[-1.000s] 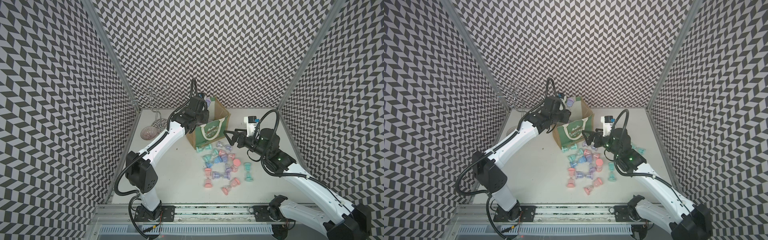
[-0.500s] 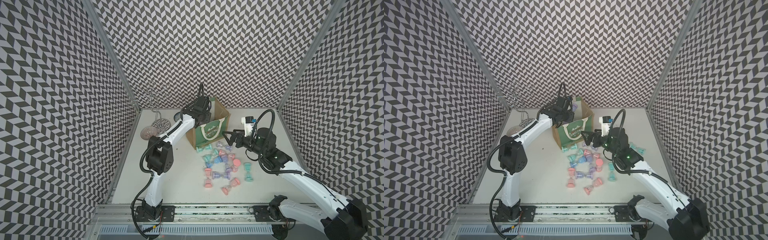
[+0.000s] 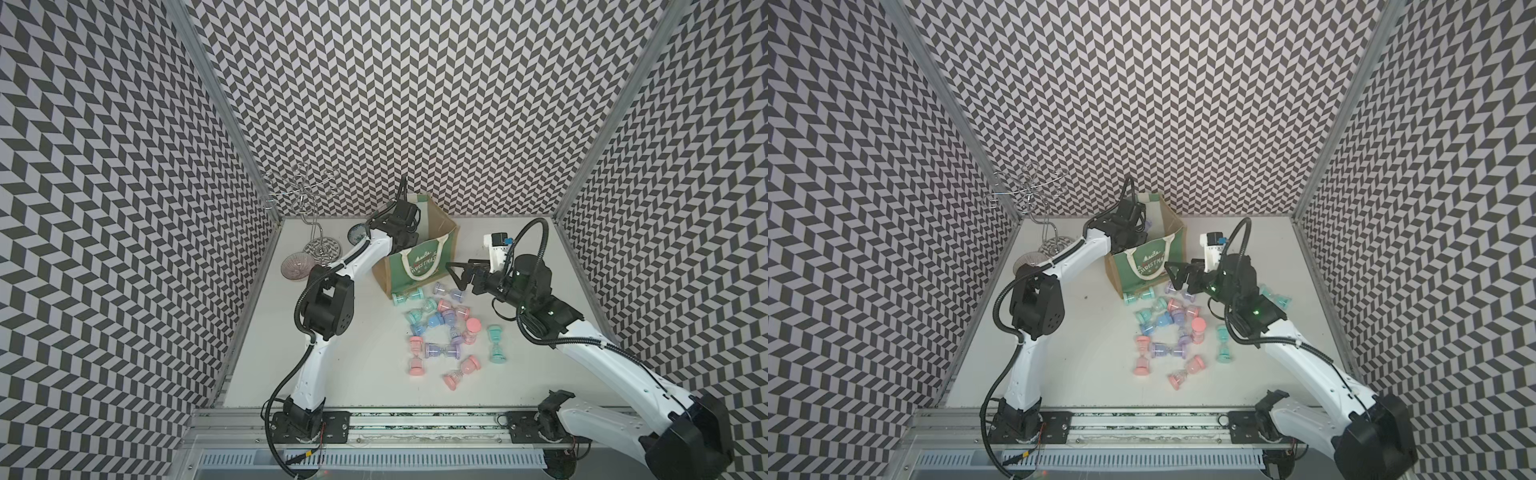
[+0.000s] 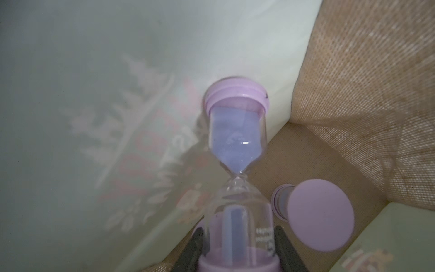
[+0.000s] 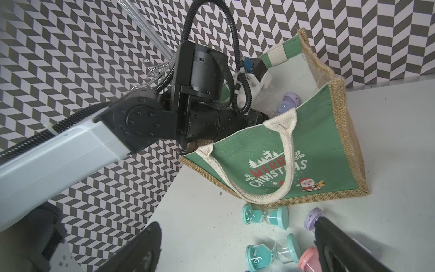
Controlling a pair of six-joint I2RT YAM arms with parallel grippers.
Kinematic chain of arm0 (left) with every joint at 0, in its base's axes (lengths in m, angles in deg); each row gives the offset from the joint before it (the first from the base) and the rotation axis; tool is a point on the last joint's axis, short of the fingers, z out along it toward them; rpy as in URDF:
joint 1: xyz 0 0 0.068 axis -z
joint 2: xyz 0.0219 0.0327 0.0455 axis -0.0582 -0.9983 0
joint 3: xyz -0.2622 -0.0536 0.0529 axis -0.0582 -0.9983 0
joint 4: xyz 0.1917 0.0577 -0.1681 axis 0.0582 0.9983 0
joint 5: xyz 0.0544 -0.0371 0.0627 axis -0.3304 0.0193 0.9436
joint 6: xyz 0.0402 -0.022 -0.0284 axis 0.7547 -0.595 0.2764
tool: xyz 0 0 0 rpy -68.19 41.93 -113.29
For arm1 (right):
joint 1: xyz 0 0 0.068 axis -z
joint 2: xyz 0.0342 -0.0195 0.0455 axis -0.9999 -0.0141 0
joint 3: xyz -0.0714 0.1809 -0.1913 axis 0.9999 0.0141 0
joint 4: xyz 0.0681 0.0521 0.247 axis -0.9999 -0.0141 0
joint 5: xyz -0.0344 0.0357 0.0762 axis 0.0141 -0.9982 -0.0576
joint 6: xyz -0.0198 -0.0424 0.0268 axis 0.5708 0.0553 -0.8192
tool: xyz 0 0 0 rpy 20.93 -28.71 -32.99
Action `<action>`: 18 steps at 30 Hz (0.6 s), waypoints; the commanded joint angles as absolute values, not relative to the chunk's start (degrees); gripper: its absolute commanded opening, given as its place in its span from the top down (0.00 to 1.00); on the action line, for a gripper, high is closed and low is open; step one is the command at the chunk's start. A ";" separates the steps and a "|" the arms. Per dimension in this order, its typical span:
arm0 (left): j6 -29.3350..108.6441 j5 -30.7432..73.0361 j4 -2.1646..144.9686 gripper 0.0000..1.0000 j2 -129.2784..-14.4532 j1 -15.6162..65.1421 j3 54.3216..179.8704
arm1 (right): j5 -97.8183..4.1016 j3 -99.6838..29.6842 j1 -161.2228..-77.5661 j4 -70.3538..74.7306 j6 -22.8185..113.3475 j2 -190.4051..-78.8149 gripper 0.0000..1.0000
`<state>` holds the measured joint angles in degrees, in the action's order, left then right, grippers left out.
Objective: Put the hourglass into the canvas bag
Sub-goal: Place the hourglass in the canvas bag.
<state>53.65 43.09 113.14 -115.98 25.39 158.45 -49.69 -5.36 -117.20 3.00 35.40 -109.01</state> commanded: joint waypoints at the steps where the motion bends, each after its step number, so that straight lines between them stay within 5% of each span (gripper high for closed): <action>1: 54.95 43.29 113.20 0.61 -117.01 25.21 160.45 | -49.30 -4.68 -116.81 6.01 35.72 -108.53 0.01; 18: 53.65 43.22 112.46 0.42 -114.24 25.27 160.67 | -50.11 -5.02 -115.33 4.78 35.65 -107.09 0.01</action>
<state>54.00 43.13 112.69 -116.31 25.39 158.58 -49.71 -5.08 -115.63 2.95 35.40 -108.62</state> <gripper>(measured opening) 0.582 0.992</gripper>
